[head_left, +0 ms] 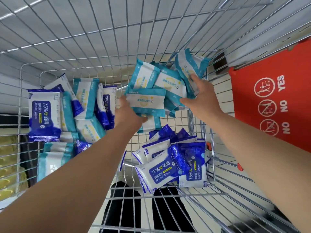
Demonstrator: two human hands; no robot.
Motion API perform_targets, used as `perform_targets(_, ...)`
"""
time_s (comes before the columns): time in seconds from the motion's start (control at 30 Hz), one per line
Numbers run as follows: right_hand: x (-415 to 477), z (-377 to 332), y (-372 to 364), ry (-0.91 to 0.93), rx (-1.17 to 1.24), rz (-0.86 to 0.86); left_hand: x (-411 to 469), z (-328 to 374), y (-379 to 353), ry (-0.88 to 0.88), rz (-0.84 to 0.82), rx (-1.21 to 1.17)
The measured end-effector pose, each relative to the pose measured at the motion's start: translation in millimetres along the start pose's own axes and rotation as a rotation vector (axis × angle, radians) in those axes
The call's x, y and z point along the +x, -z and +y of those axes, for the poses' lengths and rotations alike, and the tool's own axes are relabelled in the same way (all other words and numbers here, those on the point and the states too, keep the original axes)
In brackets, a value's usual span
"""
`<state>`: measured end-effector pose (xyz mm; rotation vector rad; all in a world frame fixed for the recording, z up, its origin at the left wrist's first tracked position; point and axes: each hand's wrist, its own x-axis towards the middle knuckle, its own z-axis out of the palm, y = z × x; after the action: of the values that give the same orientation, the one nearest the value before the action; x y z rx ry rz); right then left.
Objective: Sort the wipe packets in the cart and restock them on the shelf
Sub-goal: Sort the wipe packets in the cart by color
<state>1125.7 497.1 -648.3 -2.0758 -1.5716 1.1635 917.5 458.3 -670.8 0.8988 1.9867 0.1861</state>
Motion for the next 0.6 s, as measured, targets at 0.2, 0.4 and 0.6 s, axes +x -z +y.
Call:
perform_targets(0.2, 6, 8, -6, 0.031, -0.010, 0.023, -5, 3, -9, 0.011, 0.103, -0.066)
perform_targets(0.4, 6, 12, -3, -0.001, -0.027, 0.019, -1, 10, -8, 0.018, 0.080, -0.121)
perform_targets(0.6, 4, 2, -2, 0.034, -0.039, 0.069, 16, 9, -5, 0.013, 0.190, -0.195)
